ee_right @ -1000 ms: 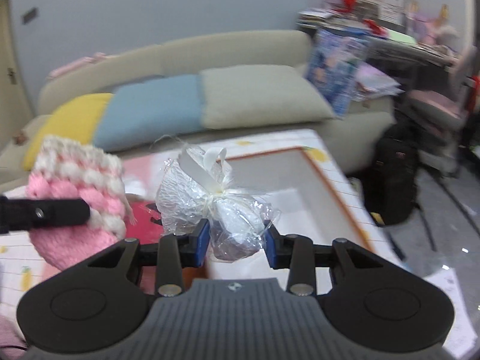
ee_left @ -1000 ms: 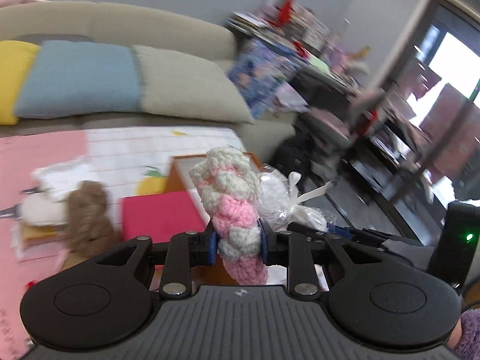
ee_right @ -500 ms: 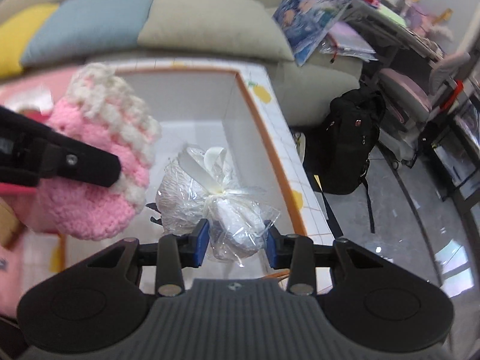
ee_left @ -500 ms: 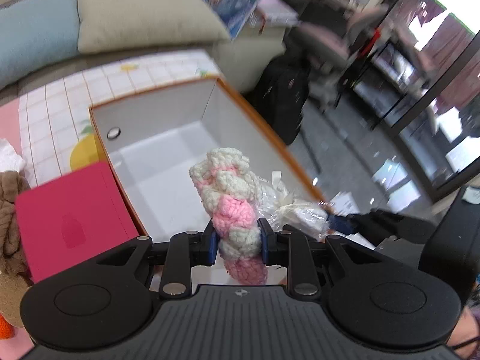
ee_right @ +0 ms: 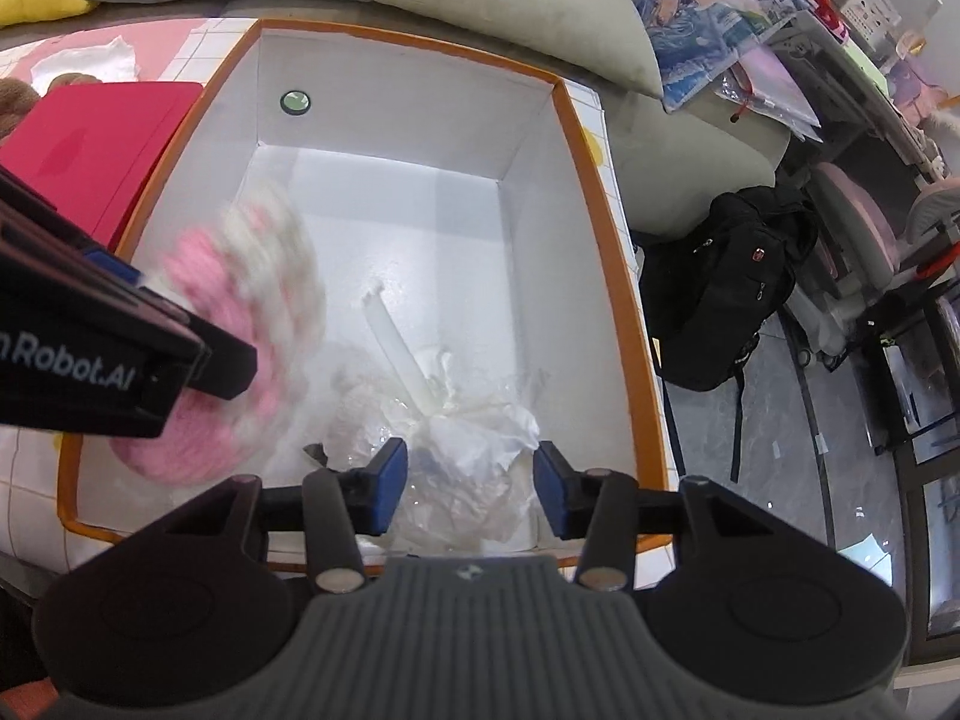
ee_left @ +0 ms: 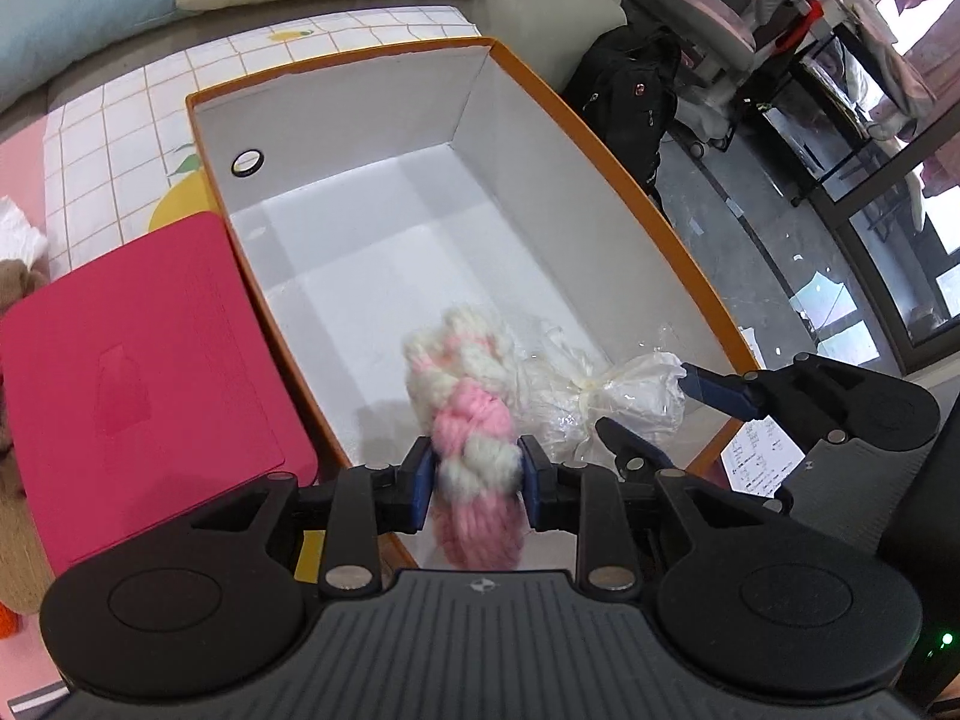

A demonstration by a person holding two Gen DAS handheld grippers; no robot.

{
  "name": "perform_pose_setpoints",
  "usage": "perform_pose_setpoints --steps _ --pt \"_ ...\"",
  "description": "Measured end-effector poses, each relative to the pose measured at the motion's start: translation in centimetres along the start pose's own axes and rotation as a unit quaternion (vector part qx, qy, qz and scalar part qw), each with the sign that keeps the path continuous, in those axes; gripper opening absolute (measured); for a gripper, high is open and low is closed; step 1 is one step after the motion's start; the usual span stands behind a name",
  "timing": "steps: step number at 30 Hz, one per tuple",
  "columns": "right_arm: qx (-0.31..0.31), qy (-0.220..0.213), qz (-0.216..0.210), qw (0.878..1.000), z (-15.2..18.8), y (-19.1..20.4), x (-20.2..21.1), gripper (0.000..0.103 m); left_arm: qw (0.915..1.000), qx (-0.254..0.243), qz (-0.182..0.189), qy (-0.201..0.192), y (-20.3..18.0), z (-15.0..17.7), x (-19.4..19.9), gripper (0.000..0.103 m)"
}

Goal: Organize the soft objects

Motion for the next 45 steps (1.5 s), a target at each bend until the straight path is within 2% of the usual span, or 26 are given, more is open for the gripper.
perform_pose_setpoints --steps 2,3,4,5,12,16,19,24,26,29,33,40,45 --pt "-0.001 0.001 0.0 1.0 0.0 -0.1 0.2 0.048 1.0 0.007 0.002 -0.004 0.1 -0.1 0.4 0.047" --pt "-0.002 -0.001 0.003 1.0 0.0 -0.1 0.3 0.049 0.9999 0.009 0.003 -0.006 0.1 -0.2 0.6 0.058" --pt "-0.002 -0.004 0.006 1.0 0.0 -0.2 0.6 0.053 0.9999 0.01 0.004 -0.01 0.1 -0.3 0.9 0.066" --pt "-0.003 -0.006 0.009 1.0 0.1 -0.2 0.9 0.057 0.9998 0.009 0.005 -0.015 0.0 -0.4 1.1 0.067" --pt "0.001 -0.032 0.041 0.999 -0.1 -1.4 3.3 0.068 0.9988 0.003 0.013 -0.047 -0.6 -0.8 3.9 0.075" --pt "-0.008 -0.05 0.059 0.997 0.1 -2.0 5.2 0.068 0.9961 -0.013 0.012 -0.087 -0.7 -0.5 6.5 0.077" --pt "-0.037 -0.079 0.063 0.994 0.4 -2.4 7.1 0.068 0.9903 -0.038 0.001 -0.134 -1.1 0.3 8.9 0.077" --pt "-0.103 -0.129 0.02 0.986 0.7 -1.7 10.6 0.069 0.9764 -0.073 -0.021 -0.202 -1.2 2.3 12.9 0.077" --pt "-0.138 -0.135 -0.002 0.981 0.8 -1.0 11.6 0.078 0.9706 -0.085 -0.032 -0.223 -0.9 3.3 14.2 0.077" --pt "-0.171 -0.138 -0.034 0.975 1.1 0.5 12.7 0.079 0.9616 -0.096 -0.057 -0.251 0.1 5.0 15.8 0.077" --pt "-0.189 -0.142 -0.066 0.969 1.2 3.0 13.8 0.081 0.9542 -0.095 -0.082 -0.271 1.7 7.4 17.5 0.077" --pt "-0.195 -0.127 -0.122 0.965 0.8 7.7 14.6 0.087 0.9488 -0.064 -0.115 -0.287 5.2 10.9 19.5 0.076" --pt "-0.169 -0.14 -0.14 0.966 0.3 11.6 14.9 0.089 0.9505 -0.02 -0.134 -0.28 8.4 13.4 19.7 0.076"
Point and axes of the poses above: each gripper's, at about its wrist camera, not at the fingertips, and x roughly against the way its jaws point, y to its left, z to its underside, the point moved 3 cm from there along -x, roughly the way its jaws point, and after that the axes turned 9 degrees about z, right-handed, at the moved point
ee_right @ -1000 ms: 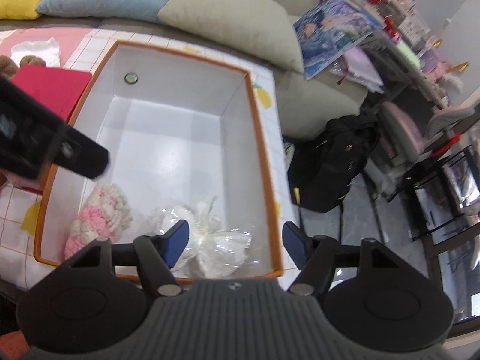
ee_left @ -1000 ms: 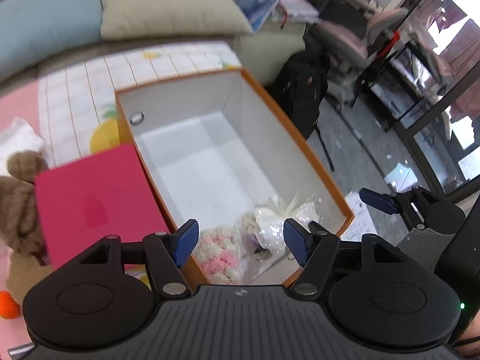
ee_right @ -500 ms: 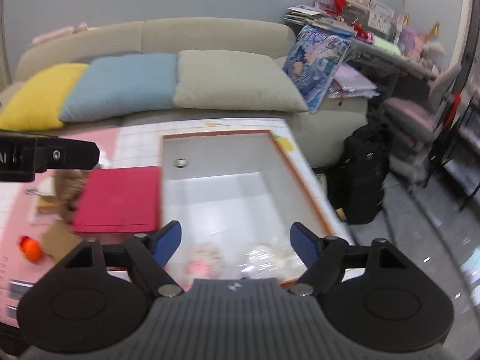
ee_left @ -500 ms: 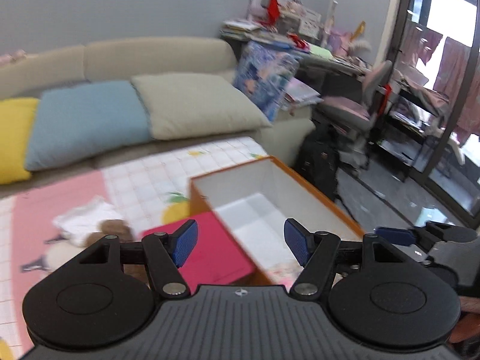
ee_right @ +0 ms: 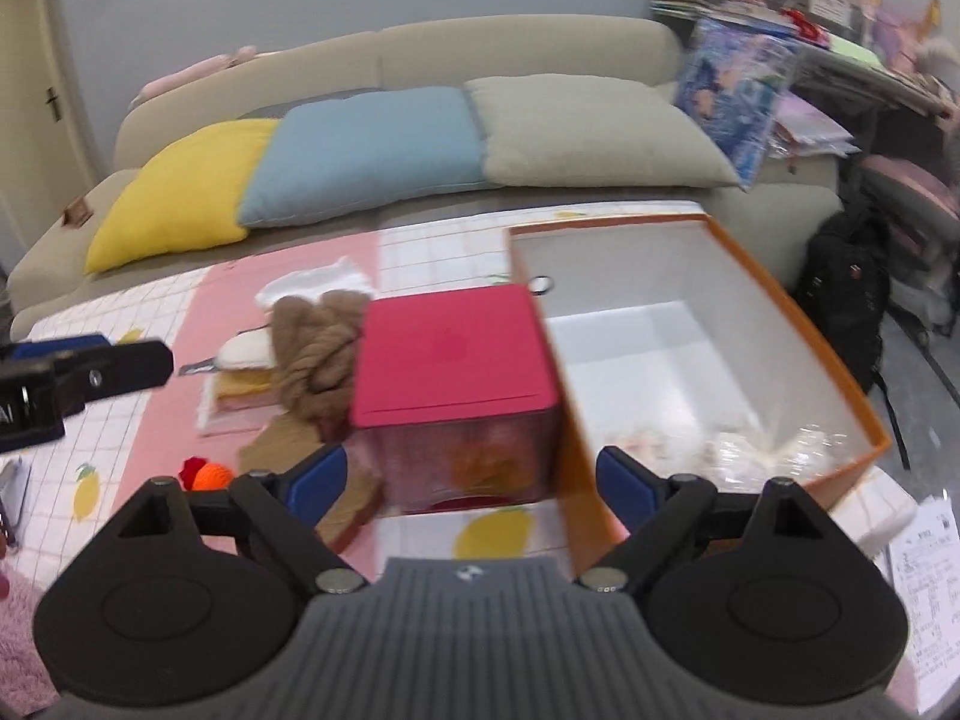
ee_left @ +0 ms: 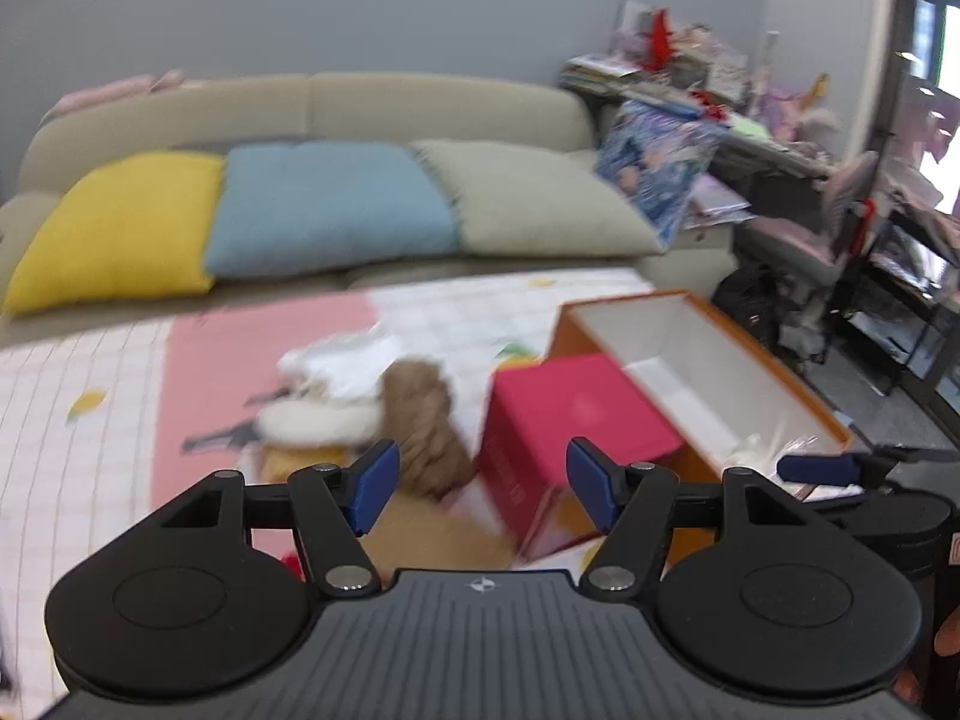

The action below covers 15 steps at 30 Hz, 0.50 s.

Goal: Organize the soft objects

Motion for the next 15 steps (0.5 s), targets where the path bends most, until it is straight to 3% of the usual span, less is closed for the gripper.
perform_pose_setpoints --steps 9,15 --pt "0.105 -0.01 -0.042 0.994 2.0 6.9 -2.6 0.089 0.9969 0.053 -0.039 0.042 5.3 4.9 0.1 0.071" --pt "0.183 -0.009 -0.069 0.981 3.2 10.4 -4.8 0.076 0.9948 0.062 -0.047 0.065 7.0 6.7 -0.6 0.068"
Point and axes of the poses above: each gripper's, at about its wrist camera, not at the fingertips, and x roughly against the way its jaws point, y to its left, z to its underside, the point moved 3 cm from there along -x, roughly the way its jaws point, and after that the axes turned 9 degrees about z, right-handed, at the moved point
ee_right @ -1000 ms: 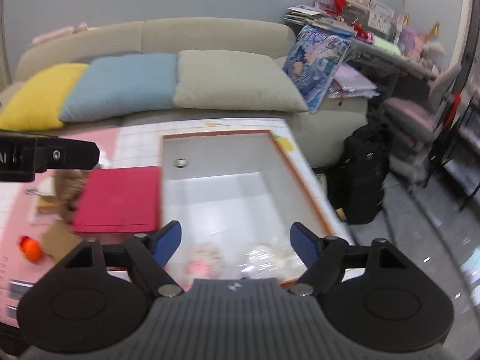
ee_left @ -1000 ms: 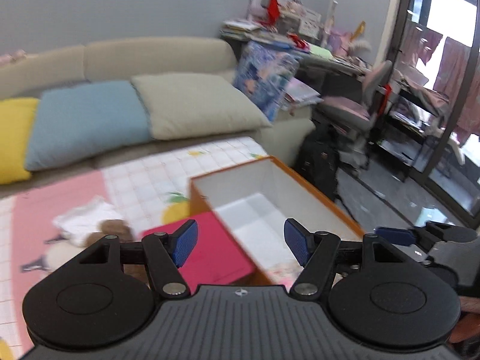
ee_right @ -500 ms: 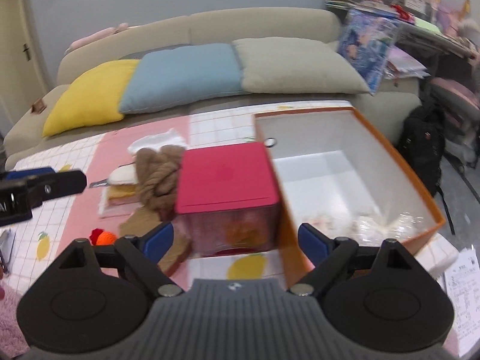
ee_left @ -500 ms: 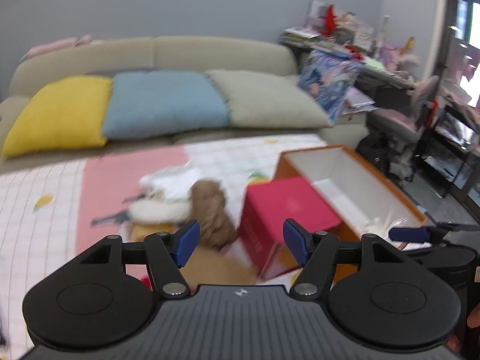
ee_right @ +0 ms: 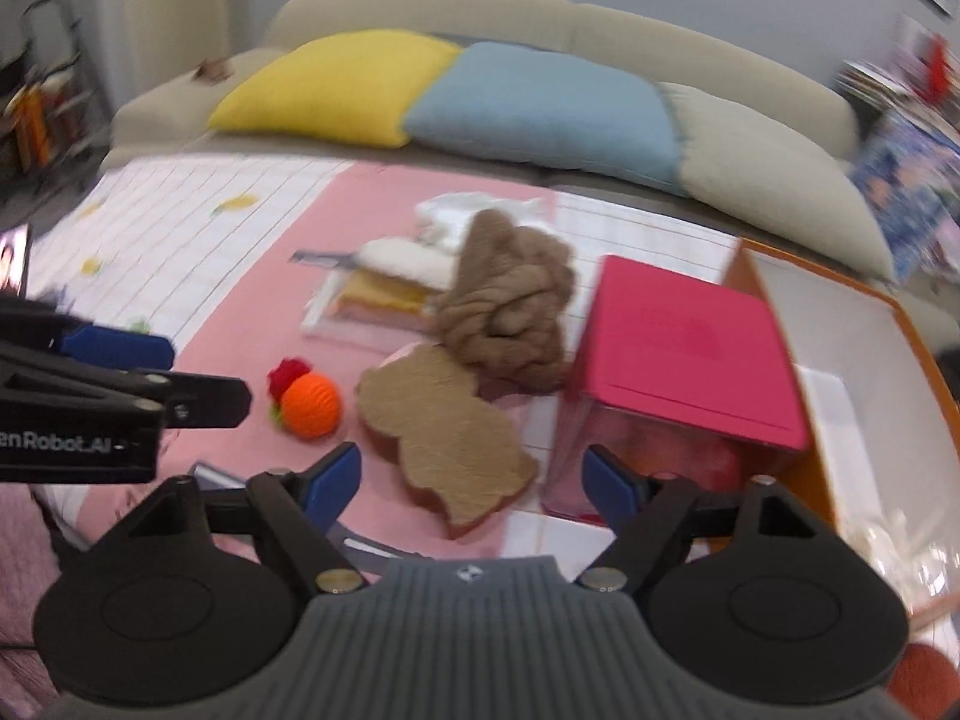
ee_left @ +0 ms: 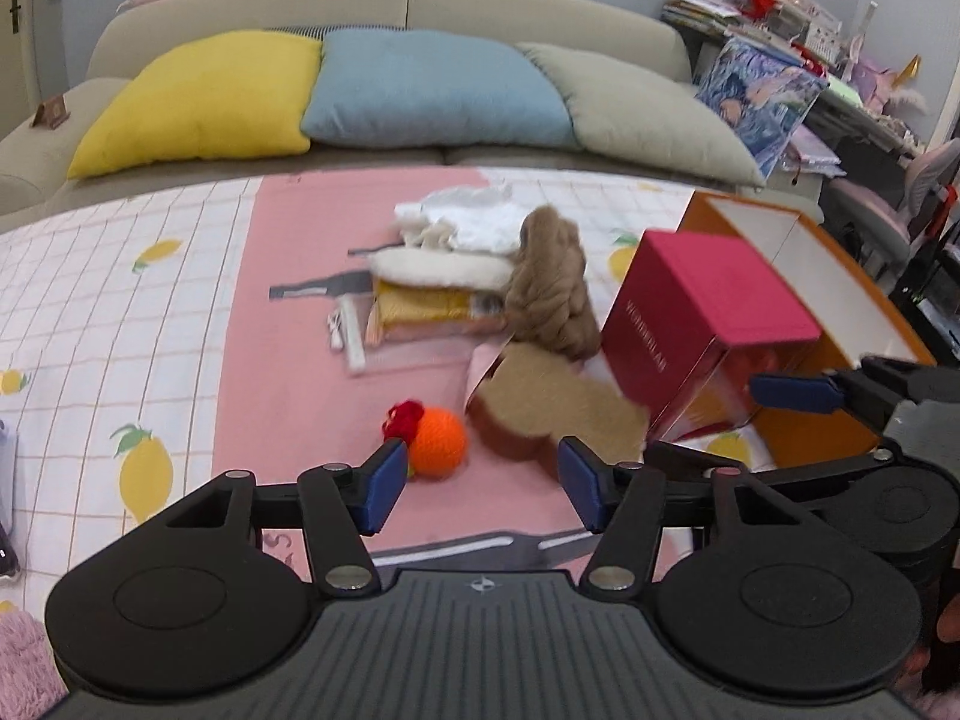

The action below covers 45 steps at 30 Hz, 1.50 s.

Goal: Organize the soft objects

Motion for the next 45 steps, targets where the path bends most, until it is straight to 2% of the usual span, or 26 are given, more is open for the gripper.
perform_pose_setpoints --steps 5,8,13,16,18,20,22,27,29,30,31,34,36,38,39,42,45 --pt "0.068 -0.002 0.003 0.998 0.1 2.4 -2.0 0.065 0.9998 0.007 0.013 0.016 0.6 0.5 -1.1 0.066" --pt "0.081 0.017 0.002 0.997 0.4 2.6 -3.6 0.057 0.9993 0.009 0.019 0.029 0.7 0.8 -2.1 0.062" --pt "0.071 0.058 -0.002 0.996 1.3 2.2 -6.3 0.058 0.9979 0.01 0.024 0.06 0.3 1.4 -3.9 0.062" --pt "0.063 0.085 0.011 0.994 1.8 1.9 -7.5 0.055 0.9965 0.016 0.022 0.079 0.4 1.9 -4.7 0.061" --pt "0.038 0.105 -0.003 0.994 2.1 1.3 -8.1 0.044 0.9956 0.018 0.025 0.088 0.4 2.2 -5.0 0.061" --pt "0.017 0.116 -0.015 0.993 2.3 0.9 -8.4 0.026 0.9951 0.02 0.026 0.094 0.6 2.4 -5.1 0.061" --pt "0.008 0.112 -0.024 0.993 2.2 0.8 -8.5 0.018 0.9947 0.025 0.024 0.097 0.9 2.5 -5.2 0.061" --pt "0.004 0.113 -0.059 0.992 1.8 1.3 -6.7 0.016 0.9943 0.046 0.015 0.095 1.5 2.5 -4.3 0.061" --pt "-0.015 0.133 -0.088 0.987 1.7 1.5 -6.1 0.016 0.9937 0.06 0.017 0.093 1.9 2.6 -3.8 0.061" --pt "-0.023 0.143 -0.108 0.984 1.8 1.8 -5.9 0.016 0.9932 0.068 0.019 0.092 2.1 2.7 -3.6 0.054" --pt "-0.03 0.156 -0.126 0.979 2.0 2.2 -5.7 0.016 0.9927 0.076 0.019 0.092 2.4 2.7 -3.4 0.053" --pt "-0.025 0.172 -0.157 0.972 2.9 3.5 -5.6 0.016 0.9903 0.101 0.031 0.091 2.9 2.8 -3.3 0.053" --pt "-0.017 0.173 -0.161 0.972 3.1 3.9 -5.3 0.019 0.9896 0.107 0.033 0.091 2.9 2.9 -3.2 0.053" --pt "-0.02 0.166 -0.159 0.973 2.9 3.7 -4.8 0.028 0.9888 0.113 0.036 0.091 2.8 3.0 -3.1 0.057" --pt "-0.018 0.157 -0.152 0.976 2.8 3.5 -4.3 0.03 0.9877 0.12 0.039 0.093 2.8 3.1 -3.1 0.061" --pt "-0.007 0.135 -0.113 0.984 2.9 2.5 -3.2 0.03 0.9851 0.136 0.047 0.094 2.7 3.3 -3.4 0.068" --pt "-0.035 0.138 -0.072 0.987 3.3 0.4 -4.0 0.028 0.9839 0.144 0.052 0.092 2.6 3.5 -3.8 0.07"
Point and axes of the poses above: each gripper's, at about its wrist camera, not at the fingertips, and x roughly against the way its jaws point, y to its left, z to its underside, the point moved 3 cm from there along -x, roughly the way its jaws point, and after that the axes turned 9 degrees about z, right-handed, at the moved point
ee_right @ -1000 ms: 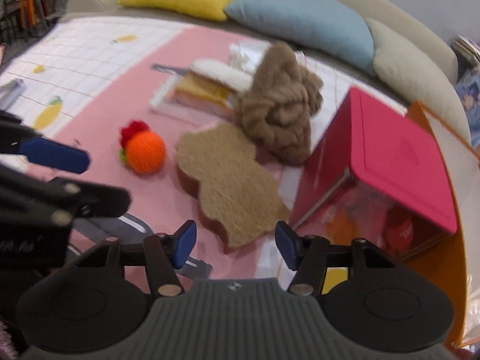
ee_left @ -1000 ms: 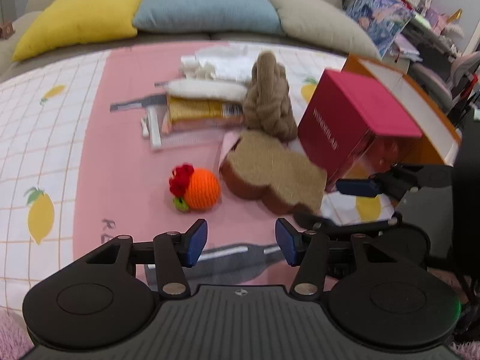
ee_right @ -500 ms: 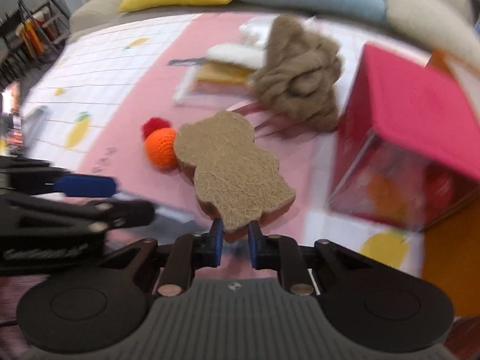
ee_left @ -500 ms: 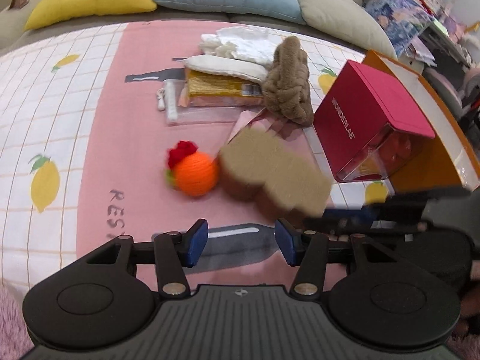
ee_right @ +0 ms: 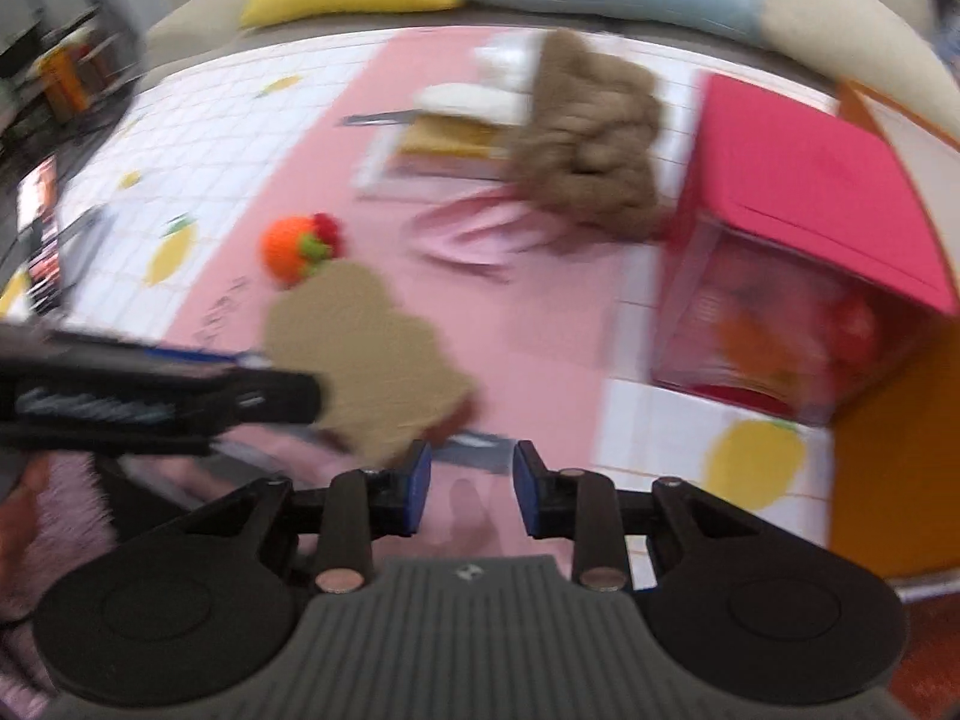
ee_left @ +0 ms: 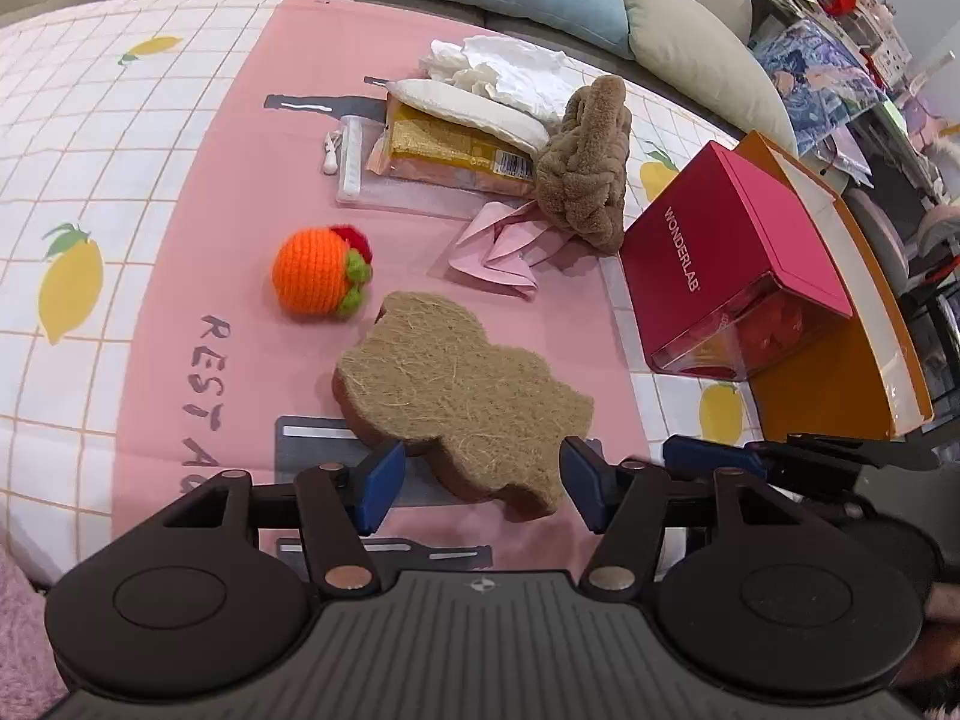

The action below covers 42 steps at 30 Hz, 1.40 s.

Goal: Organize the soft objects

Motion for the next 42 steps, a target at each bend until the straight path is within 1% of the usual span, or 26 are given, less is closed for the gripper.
perform_pose_setpoints --steps 2,3,5,7,8,10,11,14,15,17,18,21,24,26,28,30,32,33,35,36,38,41,42 --pt "-0.014 0.002 0.02 1.0 -0.4 -1.1 -1.1 0.023 0.9999 0.009 0.007 0.0 0.1 -0.1 -0.5 0.07" --pt "-0.016 -0.002 0.025 1.0 -0.7 -1.3 -1.8 0.022 0.9999 0.012 0.012 0.0 0.0 -0.1 -0.8 0.07" --pt "-0.009 -0.019 0.032 0.999 -1.4 -1.4 -2.8 0.022 0.9998 0.012 0.017 0.002 -0.1 -0.3 -1.1 0.069" --pt "0.012 -0.041 0.038 0.998 -2.0 -0.9 -3.4 0.022 0.9997 0.011 0.021 0.001 -0.2 -0.2 -1.1 0.068" --pt "0.019 -0.046 0.034 0.998 -2.1 -0.7 -3.6 0.022 0.9997 0.012 0.021 0.002 -0.2 -0.2 -1.2 0.068" --pt "0.03 -0.05 0.013 0.998 -2.2 -0.2 -3.9 0.022 0.9997 0.019 0.015 0.004 0.1 -0.3 -1.3 0.063" --pt "0.034 -0.048 0.004 0.998 -2.1 0.1 -3.9 0.021 0.9996 0.024 0.011 0.004 0.3 -0.4 -1.4 0.064" --pt "0.051 -0.05 -0.012 0.997 -1.6 1.0 -3.2 0.019 0.9992 0.04 0.011 0.0 0.6 -0.9 -1.4 0.072" --pt "0.056 -0.05 -0.023 0.997 -1.4 1.4 -2.8 0.019 0.9993 0.038 0.002 -0.002 0.6 -1.1 -1.5 0.079" --pt "0.068 -0.043 -0.051 0.995 -1.0 2.1 -2.5 0.017 0.9995 0.027 -0.016 -0.003 0.3 -1.4 -1.7 0.081" --pt "0.073 -0.042 -0.064 0.994 -0.8 2.6 -2.4 0.016 0.9995 0.025 -0.02 0.002 0.2 -1.5 -1.9 0.085" --pt "0.096 -0.047 -0.064 0.992 -0.4 3.7 -2.1 0.016 0.9985 0.014 -0.05 0.014 -0.3 -1.6 -2.4 0.086" --pt "0.082 -0.039 -0.066 0.994 -0.4 3.2 -2.2 0.017 0.9966 -0.011 -0.074 0.032 -0.7 -1.3 -3.3 0.088" --pt "0.074 -0.028 -0.07 0.994 -0.3 3.0 -2.3 0.018 0.9958 -0.008 -0.082 0.039 -0.5 -1.2 -3.8 0.088" --pt "0.076 -0.023 -0.068 0.994 -0.1 3.0 -2.4 0.018 0.9957 0.0 -0.081 0.044 -0.1 -1.2 -4.2 0.089" --pt "0.079 -0.022 -0.062 0.995 0.0 3.0 -2.4 0.021 0.9953 -0.007 -0.084 0.048 -0.1 -1.1 -4.5 0.09" --pt "0.077 -0.022 -0.057 0.995 0.2 2.8 -2.2 0.029 0.9956 -0.011 -0.08 0.046 -0.2 -1.0 -4.4 0.085" --pt "0.076 -0.021 -0.054 0.995 0.2 2.6 -2.1 0.032 0.9958 -0.013 -0.078 0.044 -0.2 -1.0 -4.4 0.084" --pt "0.072 -0.023 -0.048 0.996 0.1 2.3 -2.0 0.041 0.9968 -0.01 -0.07 0.037 0.0 -0.9 -4.1 0.082" --pt "0.07 -0.026 -0.044 0.996 0.1 2.2 -1.7 0.042 0.9973 -0.008 -0.065 0.033 0.2 -0.9 -3.9 0.082" --pt "0.067 -0.038 -0.025 0.997 -0.2 1.8 -1.3 0.052 0.9976 -0.003 -0.065 0.021 0.4 -0.9 -3.2 0.081" --pt "0.055 -0.066 0.005 0.996 -0.4 1.2 0.0 0.061 0.9979 -0.012 -0.064 0.0 0.2 -1.2 -1.8 0.081" --pt "0.049 -0.075 0.016 0.996 -0.6 0.9 0.4 0.061 0.9976 -0.02 -0.065 -0.009 -0.1 -1.3 -1.2 0.081"
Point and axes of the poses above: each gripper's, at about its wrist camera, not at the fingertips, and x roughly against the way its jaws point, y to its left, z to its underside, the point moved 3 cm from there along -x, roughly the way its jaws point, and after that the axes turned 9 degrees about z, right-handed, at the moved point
